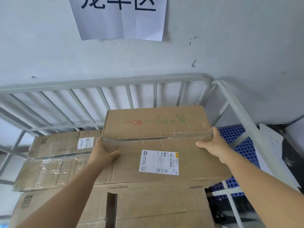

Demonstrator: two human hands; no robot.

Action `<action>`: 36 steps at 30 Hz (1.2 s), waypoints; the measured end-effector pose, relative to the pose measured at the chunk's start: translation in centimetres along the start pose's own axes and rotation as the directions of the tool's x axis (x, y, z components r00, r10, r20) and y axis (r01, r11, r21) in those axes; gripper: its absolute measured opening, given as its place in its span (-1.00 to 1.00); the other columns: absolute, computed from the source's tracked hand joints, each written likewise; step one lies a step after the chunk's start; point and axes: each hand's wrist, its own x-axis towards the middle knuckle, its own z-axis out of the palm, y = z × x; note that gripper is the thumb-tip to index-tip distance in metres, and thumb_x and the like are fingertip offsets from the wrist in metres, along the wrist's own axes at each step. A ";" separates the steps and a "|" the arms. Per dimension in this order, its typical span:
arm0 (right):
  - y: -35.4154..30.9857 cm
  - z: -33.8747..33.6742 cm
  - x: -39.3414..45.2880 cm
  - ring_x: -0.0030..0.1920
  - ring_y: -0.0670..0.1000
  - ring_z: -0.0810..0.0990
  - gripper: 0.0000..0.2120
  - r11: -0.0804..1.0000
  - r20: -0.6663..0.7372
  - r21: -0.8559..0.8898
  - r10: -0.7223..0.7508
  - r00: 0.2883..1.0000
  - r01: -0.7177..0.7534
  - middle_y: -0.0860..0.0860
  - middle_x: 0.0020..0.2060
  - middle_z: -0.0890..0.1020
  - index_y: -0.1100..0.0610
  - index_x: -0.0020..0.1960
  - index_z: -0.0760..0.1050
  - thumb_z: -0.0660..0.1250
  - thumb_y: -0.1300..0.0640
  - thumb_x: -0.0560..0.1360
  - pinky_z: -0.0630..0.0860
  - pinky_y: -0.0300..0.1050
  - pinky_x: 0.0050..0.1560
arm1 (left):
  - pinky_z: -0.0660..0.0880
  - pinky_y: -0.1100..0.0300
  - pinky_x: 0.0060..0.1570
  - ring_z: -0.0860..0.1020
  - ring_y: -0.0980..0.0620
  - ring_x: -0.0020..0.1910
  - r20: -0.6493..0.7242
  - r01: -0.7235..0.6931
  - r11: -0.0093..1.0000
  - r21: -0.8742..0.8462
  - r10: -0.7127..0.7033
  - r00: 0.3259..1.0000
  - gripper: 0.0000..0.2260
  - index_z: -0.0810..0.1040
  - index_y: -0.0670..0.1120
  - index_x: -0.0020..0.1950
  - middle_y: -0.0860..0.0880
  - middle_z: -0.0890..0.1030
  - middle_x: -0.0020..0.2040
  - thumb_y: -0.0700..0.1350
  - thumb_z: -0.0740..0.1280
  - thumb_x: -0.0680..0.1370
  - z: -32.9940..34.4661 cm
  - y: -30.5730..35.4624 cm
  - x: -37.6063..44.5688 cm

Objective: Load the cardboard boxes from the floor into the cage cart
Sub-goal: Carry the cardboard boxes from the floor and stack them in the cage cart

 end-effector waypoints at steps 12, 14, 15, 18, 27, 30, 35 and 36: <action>2.0 3.1 12.2 0.51 0.13 0.21 -0.02 0.999 0.006 0.017 0.030 1.000 -0.030 -0.01 0.56 0.14 -0.04 0.60 -0.12 0.49 0.12 0.45 0.25 0.09 0.41 | 0.44 -0.07 0.21 0.42 -0.18 0.32 0.000 0.028 0.998 0.056 -0.028 1.000 -0.14 0.09 0.01 0.54 -0.12 0.38 0.41 -0.12 0.54 0.39 7.7 -0.6 9.8; 2.4 3.9 13.6 0.51 0.13 0.19 -0.02 0.999 0.012 0.017 0.032 0.999 -0.032 -0.01 0.57 0.12 -0.04 0.60 -0.11 0.50 0.12 0.45 0.24 0.08 0.41 | 0.42 -0.09 0.25 0.40 -0.17 0.35 -0.008 0.030 0.998 0.064 -0.030 1.000 -0.14 0.10 0.00 0.53 -0.12 0.36 0.43 -0.12 0.54 0.39 8.4 -1.2 10.9; 2.5 4.3 14.1 0.52 0.12 0.18 -0.01 0.999 0.013 0.023 0.032 0.999 -0.033 -0.01 0.57 0.12 -0.04 0.60 -0.12 0.50 0.13 0.44 0.23 0.09 0.42 | 0.42 -0.09 0.25 0.40 -0.17 0.35 -0.010 0.031 0.998 0.063 -0.031 0.999 -0.14 0.10 0.00 0.53 -0.11 0.36 0.43 -0.11 0.55 0.38 8.7 -1.5 11.4; 3.2 5.4 15.7 0.53 0.11 0.17 0.02 0.999 0.021 0.030 0.038 0.999 -0.039 -0.02 0.58 0.10 -0.07 0.60 -0.13 0.52 0.11 0.42 0.21 0.10 0.45 | 0.43 -0.08 0.23 0.40 -0.16 0.35 -0.014 0.045 0.997 0.064 -0.045 0.999 -0.14 0.10 0.01 0.54 -0.11 0.36 0.43 -0.11 0.55 0.38 9.6 -2.4 12.7; 6.0 7.8 17.9 0.53 0.11 0.16 0.01 0.997 0.021 0.020 0.067 0.997 -0.068 -0.01 0.58 0.08 -0.09 0.60 -0.12 0.52 0.11 0.43 0.19 0.12 0.45 | 0.41 -0.09 0.26 0.39 -0.16 0.35 0.017 0.067 0.997 0.026 -0.068 0.998 -0.14 0.06 0.04 0.54 -0.10 0.36 0.43 -0.15 0.52 0.41 12.0 -4.9 14.6; 6.2 7.9 18.3 0.53 0.11 0.17 0.02 0.998 0.014 0.006 0.055 0.998 -0.055 -0.01 0.58 0.09 -0.10 0.60 -0.12 0.52 0.10 0.42 0.20 0.11 0.44 | 0.41 -0.09 0.25 0.41 -0.14 0.34 -0.004 0.060 0.998 0.028 -0.059 0.998 -0.15 0.08 0.04 0.54 -0.09 0.38 0.41 -0.16 0.52 0.41 12.5 -5.3 14.6; 7.0 7.9 17.9 0.54 0.07 0.13 0.01 0.999 0.008 0.022 0.047 0.999 -0.048 -0.04 0.58 0.06 -0.10 0.60 -0.14 0.50 0.14 0.45 0.16 0.07 0.46 | 0.41 -0.13 0.28 0.38 -0.14 0.37 -0.007 0.066 0.996 0.054 -0.066 0.998 -0.13 0.06 0.05 0.55 -0.08 0.36 0.43 -0.15 0.53 0.40 12.9 -5.6 14.4; 7.1 7.9 17.9 0.55 0.07 0.13 0.01 0.999 0.007 0.025 0.047 0.999 -0.048 -0.05 0.58 0.06 -0.10 0.60 -0.15 0.50 0.14 0.45 0.15 0.06 0.46 | 0.41 -0.15 0.27 0.39 -0.14 0.36 -0.009 0.071 0.996 0.062 -0.070 0.997 -0.12 0.05 0.06 0.55 -0.07 0.36 0.43 -0.14 0.53 0.40 13.1 -5.6 14.3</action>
